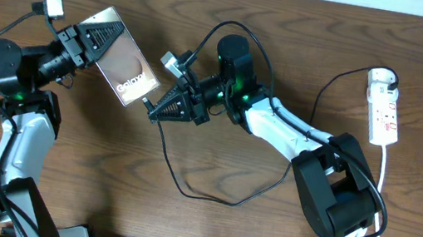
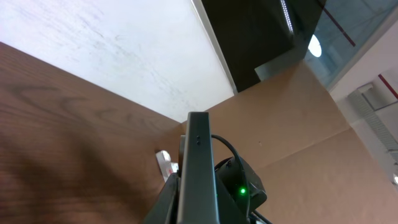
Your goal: Plug charger to phone and switch on socket
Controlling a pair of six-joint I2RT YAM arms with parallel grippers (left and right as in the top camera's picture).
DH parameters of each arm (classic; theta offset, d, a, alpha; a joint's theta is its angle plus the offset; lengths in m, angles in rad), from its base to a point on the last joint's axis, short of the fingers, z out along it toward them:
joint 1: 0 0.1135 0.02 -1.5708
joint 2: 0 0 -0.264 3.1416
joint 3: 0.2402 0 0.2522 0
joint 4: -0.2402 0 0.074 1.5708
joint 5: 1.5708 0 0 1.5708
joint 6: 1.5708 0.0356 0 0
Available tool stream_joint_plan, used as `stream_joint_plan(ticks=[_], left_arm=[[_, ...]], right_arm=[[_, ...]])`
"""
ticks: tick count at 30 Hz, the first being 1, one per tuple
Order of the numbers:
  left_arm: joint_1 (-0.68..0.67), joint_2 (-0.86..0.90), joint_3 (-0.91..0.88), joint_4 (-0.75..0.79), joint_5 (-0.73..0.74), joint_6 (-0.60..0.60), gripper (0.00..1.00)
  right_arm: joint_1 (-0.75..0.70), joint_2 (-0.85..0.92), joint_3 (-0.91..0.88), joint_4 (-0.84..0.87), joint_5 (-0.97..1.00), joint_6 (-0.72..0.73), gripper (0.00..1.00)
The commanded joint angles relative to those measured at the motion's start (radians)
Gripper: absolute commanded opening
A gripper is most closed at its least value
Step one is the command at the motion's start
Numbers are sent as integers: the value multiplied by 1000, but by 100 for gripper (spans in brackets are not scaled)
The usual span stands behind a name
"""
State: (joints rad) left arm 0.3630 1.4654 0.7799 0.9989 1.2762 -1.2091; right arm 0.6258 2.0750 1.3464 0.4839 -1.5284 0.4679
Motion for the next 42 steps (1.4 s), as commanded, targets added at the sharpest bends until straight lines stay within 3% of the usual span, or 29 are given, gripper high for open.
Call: stream_joint_plan(ticks=[1,42], left_arm=[[3,-3,13,14,-6,-24,7],[-1,-3,13,14,34,-35,8]], right_arm=[[-7,-10,6,3,8,26,1],[-1,-10,6,48,24,77,1]])
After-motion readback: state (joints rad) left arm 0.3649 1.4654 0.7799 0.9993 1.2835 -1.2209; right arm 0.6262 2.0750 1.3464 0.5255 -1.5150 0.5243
